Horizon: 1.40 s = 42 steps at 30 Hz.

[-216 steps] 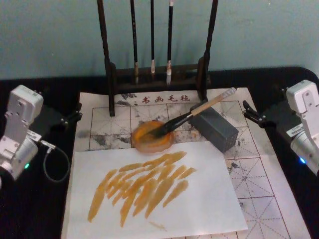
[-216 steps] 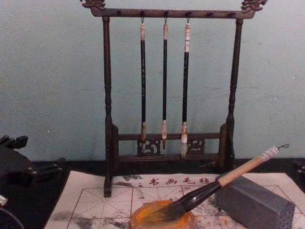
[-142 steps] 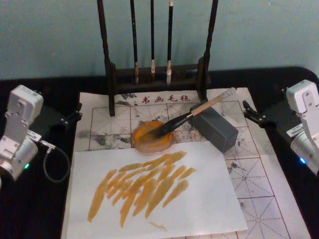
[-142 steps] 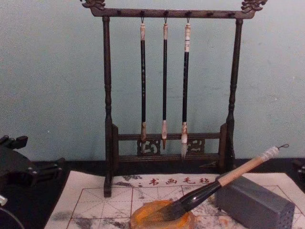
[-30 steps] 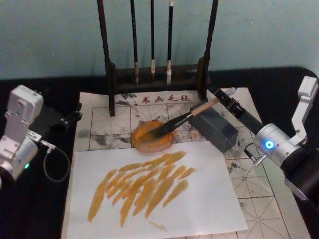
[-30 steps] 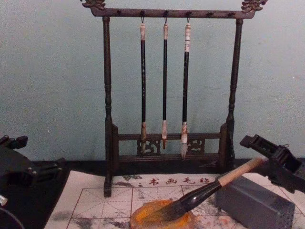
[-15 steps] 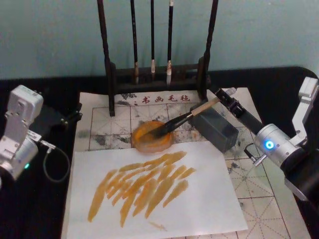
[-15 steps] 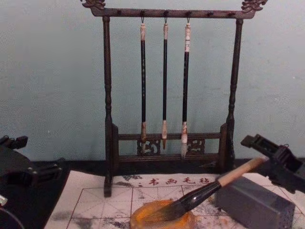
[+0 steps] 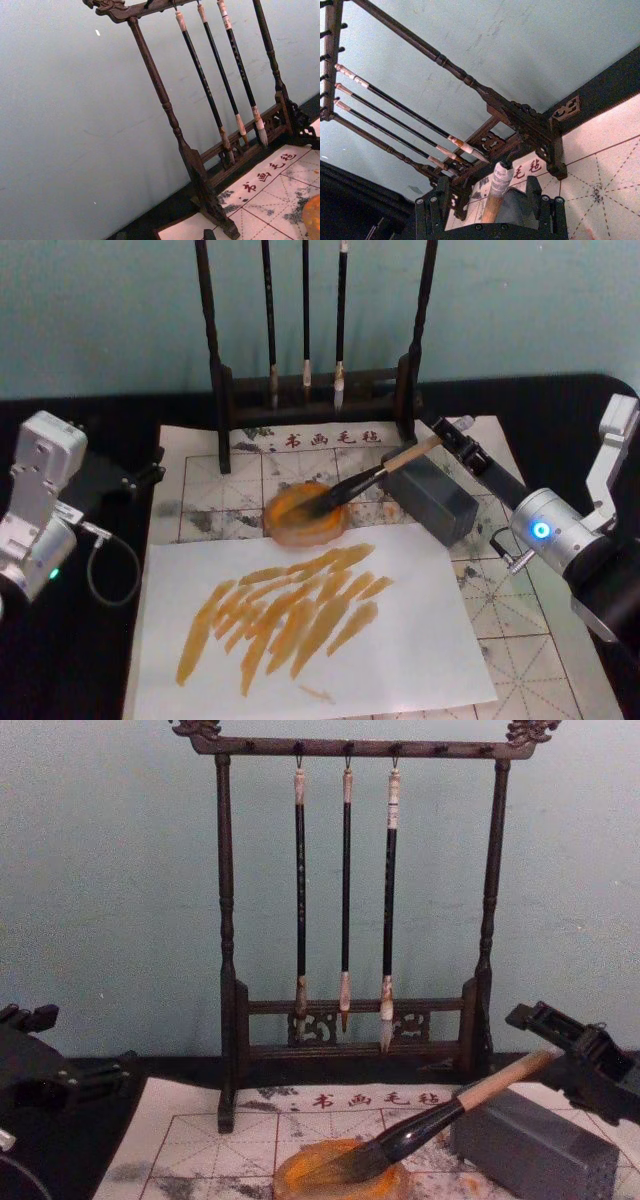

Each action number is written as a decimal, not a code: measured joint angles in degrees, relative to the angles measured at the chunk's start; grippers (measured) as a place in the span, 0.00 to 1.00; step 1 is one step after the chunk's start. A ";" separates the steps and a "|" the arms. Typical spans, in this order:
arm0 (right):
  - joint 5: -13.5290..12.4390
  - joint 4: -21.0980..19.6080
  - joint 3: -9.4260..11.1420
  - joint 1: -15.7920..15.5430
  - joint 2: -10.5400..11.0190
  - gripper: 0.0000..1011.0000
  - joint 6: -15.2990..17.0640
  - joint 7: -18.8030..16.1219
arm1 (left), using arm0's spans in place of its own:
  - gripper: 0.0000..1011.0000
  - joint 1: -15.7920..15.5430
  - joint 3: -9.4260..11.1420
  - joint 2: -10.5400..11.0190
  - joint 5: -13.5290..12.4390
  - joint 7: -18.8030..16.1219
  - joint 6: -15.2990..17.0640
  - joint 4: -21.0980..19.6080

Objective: Pick up the brush from the inkstone, write on the paper, then place the brush back to its original position.

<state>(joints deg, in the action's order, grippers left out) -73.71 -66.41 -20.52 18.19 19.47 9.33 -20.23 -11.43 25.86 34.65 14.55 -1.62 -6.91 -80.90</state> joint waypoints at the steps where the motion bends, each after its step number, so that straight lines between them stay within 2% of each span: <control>1: 0.01 0.00 0.01 0.00 -0.01 0.99 0.00 -0.01 | 0.99 0.00 0.00 0.00 0.00 0.00 0.00 0.00; 33: 0.26 -0.01 0.08 -0.06 -0.06 0.99 0.00 -0.11 | 0.99 0.00 0.00 0.00 0.00 0.00 0.00 0.00; 37: 0.26 0.00 0.08 -0.06 -0.06 0.94 0.00 -0.11 | 0.99 0.00 0.00 0.00 0.00 0.00 0.00 0.00; 40: 0.26 -0.01 0.08 -0.06 -0.05 0.86 0.00 -0.11 | 0.99 0.00 0.00 0.00 0.00 0.00 0.00 0.00; 41: 0.26 0.00 0.08 -0.06 -0.05 0.86 0.00 -0.11 | 0.99 0.00 0.00 0.00 0.00 0.00 0.00 0.00; 42: 0.26 -0.01 0.08 -0.06 -0.06 0.81 0.00 -0.11 | 0.99 0.00 0.00 0.00 0.00 0.00 0.00 0.00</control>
<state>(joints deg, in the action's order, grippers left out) -73.45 -66.42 -20.43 18.13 19.41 9.33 -20.34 -11.43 25.86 34.65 14.55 -1.62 -6.91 -80.90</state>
